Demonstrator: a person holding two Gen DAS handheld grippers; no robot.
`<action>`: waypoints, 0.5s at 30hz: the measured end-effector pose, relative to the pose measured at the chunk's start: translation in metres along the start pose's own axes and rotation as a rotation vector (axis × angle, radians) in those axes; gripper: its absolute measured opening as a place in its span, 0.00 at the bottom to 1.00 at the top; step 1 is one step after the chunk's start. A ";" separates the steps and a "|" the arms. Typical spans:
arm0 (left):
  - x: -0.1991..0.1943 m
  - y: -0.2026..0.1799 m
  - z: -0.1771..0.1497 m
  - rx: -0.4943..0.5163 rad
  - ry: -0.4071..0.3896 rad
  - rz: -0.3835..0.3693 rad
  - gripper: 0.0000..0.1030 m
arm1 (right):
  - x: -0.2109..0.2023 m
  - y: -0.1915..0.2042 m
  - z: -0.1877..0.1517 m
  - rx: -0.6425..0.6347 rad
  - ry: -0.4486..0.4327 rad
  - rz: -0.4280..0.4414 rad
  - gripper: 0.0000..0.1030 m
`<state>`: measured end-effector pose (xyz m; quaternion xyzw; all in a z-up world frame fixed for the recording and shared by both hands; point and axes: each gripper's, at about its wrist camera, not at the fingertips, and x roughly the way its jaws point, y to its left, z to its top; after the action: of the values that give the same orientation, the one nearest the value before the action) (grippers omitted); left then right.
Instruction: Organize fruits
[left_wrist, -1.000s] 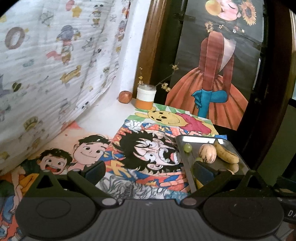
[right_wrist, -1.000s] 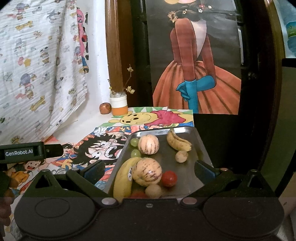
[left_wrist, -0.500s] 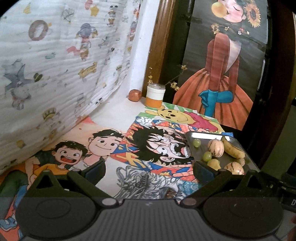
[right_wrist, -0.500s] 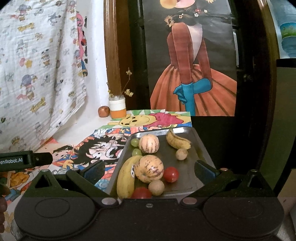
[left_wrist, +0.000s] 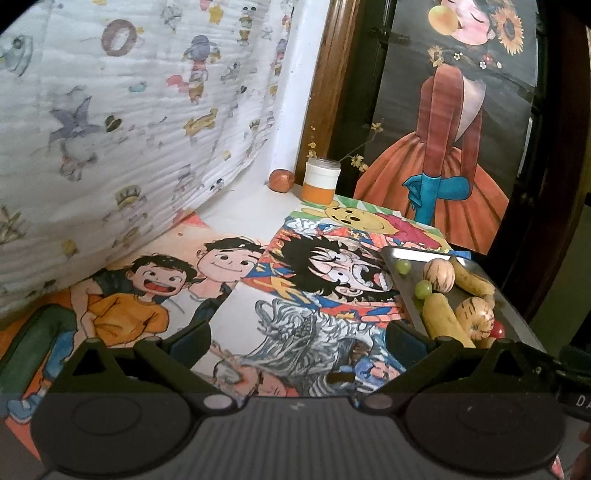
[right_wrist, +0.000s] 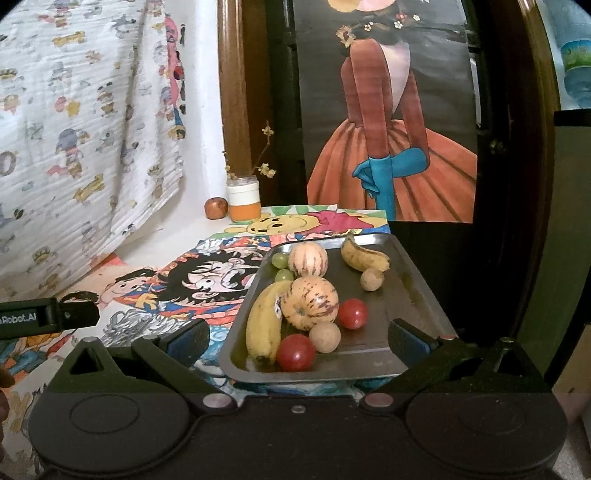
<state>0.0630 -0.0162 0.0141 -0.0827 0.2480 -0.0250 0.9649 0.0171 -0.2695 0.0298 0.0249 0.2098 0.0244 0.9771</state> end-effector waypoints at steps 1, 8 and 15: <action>-0.002 0.001 -0.001 -0.002 -0.002 -0.001 1.00 | -0.002 0.001 -0.001 -0.002 -0.007 0.002 0.99; -0.017 0.004 -0.006 -0.025 -0.042 -0.014 1.00 | -0.015 0.005 -0.009 -0.015 -0.054 0.011 0.99; -0.028 0.006 -0.014 -0.007 -0.061 0.007 1.00 | -0.022 0.009 -0.016 -0.018 -0.070 0.033 0.99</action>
<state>0.0320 -0.0095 0.0140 -0.0858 0.2190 -0.0185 0.9718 -0.0104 -0.2615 0.0247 0.0203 0.1749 0.0414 0.9835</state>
